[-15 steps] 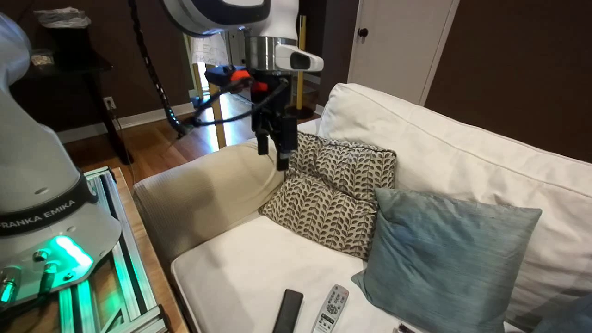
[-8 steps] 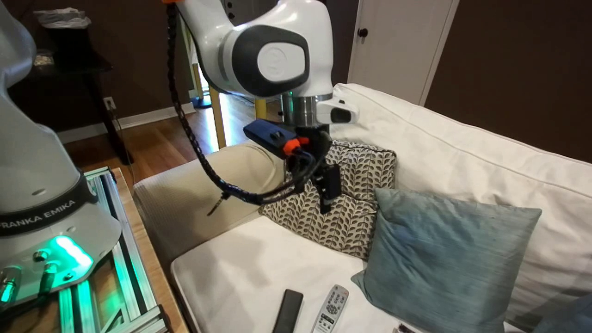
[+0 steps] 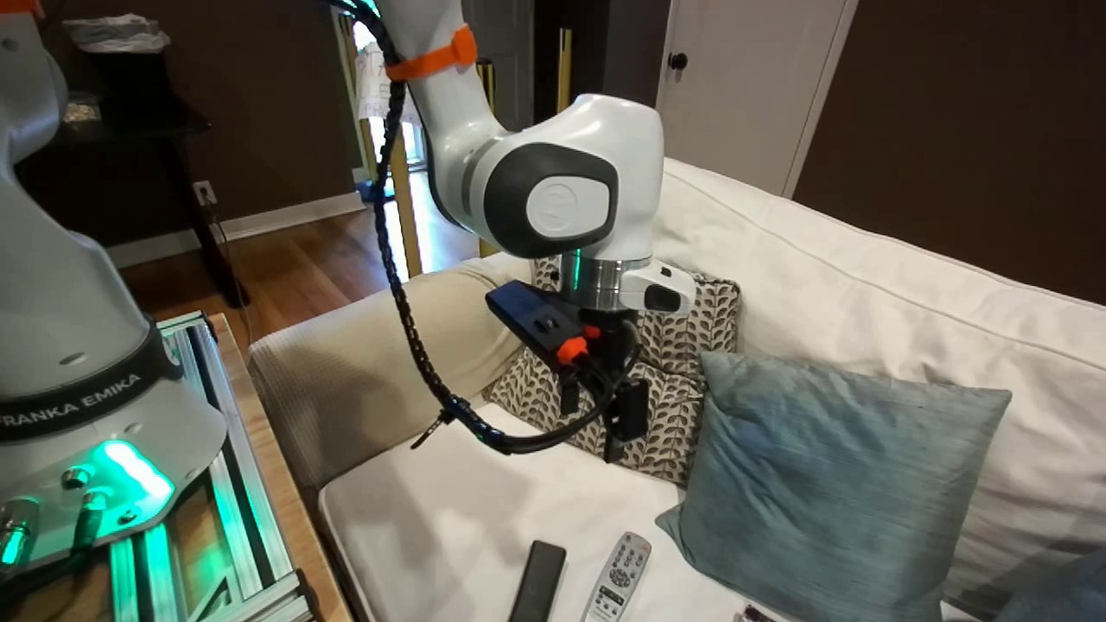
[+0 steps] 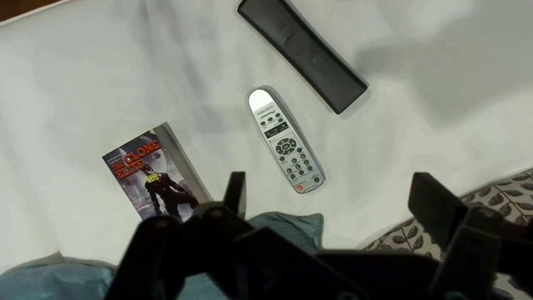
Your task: Put the grey remote control on the left armrest of the chair.
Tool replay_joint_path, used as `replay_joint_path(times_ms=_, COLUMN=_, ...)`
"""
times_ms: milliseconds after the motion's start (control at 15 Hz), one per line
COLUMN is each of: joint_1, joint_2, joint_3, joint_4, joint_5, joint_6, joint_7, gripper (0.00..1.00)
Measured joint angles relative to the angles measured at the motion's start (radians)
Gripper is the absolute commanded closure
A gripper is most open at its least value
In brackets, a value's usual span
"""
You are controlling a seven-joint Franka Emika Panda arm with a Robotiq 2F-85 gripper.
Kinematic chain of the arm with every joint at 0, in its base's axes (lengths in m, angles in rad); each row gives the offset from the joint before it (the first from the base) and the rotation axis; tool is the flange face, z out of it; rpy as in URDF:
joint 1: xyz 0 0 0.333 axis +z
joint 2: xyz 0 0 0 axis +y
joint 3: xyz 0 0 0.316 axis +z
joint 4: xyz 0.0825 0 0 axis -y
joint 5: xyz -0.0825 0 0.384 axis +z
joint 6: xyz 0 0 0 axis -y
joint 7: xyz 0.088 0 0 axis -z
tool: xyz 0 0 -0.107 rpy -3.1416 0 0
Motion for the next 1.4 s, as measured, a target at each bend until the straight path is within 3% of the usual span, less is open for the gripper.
replay_joint_path(times_ms=333, joint_1=0.018, joint_2=0.001, joint_3=-0.019, joint_4=0.005, joint_5=-0.011, joint_6=0.0, joint_7=0.0, gripper=0.0)
replay_joint_path(times_ms=533, joint_1=0.097, joint_2=0.047, joint_3=-0.112, joint_4=0.033, joint_5=-0.148, joint_6=0.022, joint_7=0.02, gripper=0.0)
replay_joint_path(times_ms=800, joint_1=0.154, joint_2=0.209, joint_3=-0.199, joint_4=0.096, joint_5=-0.261, joint_6=0.155, joint_7=0.034, gripper=0.0)
replay_joint_path(times_ms=1067, joint_1=0.145, joint_2=0.382, joint_3=-0.185, joint_4=0.142, joint_5=-0.238, joint_6=0.302, joint_7=0.003, gripper=0.0)
replay_joint_path(times_ms=1400, joint_1=0.08, joint_2=0.535, joint_3=-0.117, joint_4=0.222, joint_5=-0.12, joint_6=0.335, joint_7=-0.131, gripper=0.0)
